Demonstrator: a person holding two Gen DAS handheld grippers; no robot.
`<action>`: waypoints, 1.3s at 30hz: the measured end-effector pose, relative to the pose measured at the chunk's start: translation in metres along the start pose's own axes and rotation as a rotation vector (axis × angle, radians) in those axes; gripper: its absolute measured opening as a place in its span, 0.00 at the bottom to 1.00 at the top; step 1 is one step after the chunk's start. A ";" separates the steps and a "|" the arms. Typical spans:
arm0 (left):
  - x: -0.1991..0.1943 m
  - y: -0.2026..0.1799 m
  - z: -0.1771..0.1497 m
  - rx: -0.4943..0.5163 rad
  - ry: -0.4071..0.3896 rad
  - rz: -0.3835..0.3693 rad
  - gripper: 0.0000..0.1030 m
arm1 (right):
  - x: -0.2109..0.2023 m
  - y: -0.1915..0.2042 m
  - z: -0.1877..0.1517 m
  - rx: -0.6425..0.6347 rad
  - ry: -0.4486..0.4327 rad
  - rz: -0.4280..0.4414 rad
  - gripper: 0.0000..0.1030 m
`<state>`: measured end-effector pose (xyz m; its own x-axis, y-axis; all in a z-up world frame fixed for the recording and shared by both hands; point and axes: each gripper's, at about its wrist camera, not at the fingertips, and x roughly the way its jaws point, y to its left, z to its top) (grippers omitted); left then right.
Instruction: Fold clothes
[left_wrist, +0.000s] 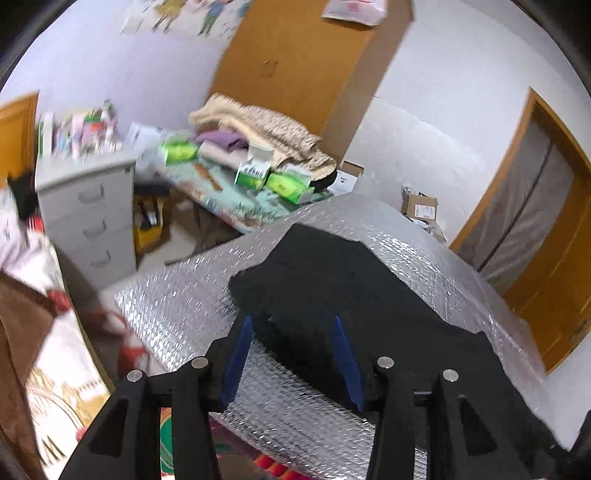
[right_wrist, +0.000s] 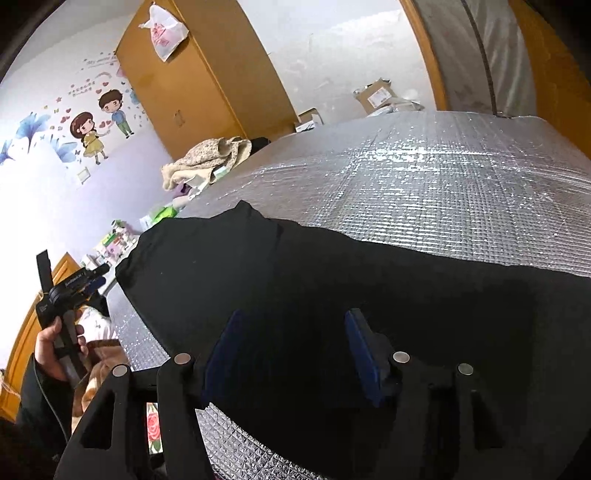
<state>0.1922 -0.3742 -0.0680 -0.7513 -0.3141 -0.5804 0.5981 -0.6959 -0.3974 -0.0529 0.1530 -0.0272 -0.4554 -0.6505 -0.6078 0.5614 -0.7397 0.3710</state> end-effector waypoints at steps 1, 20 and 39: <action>0.003 0.005 -0.001 -0.017 0.009 -0.006 0.45 | 0.001 0.000 0.000 -0.001 0.003 0.003 0.60; 0.048 0.033 0.005 -0.155 0.039 -0.122 0.46 | 0.004 0.003 -0.001 -0.009 0.014 0.020 0.60; 0.078 0.050 0.017 -0.269 0.116 -0.167 0.37 | 0.010 0.013 0.003 -0.015 0.020 0.029 0.60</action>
<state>0.1587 -0.4450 -0.1213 -0.8175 -0.1242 -0.5623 0.5335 -0.5310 -0.6584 -0.0518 0.1361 -0.0266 -0.4244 -0.6682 -0.6110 0.5847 -0.7175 0.3786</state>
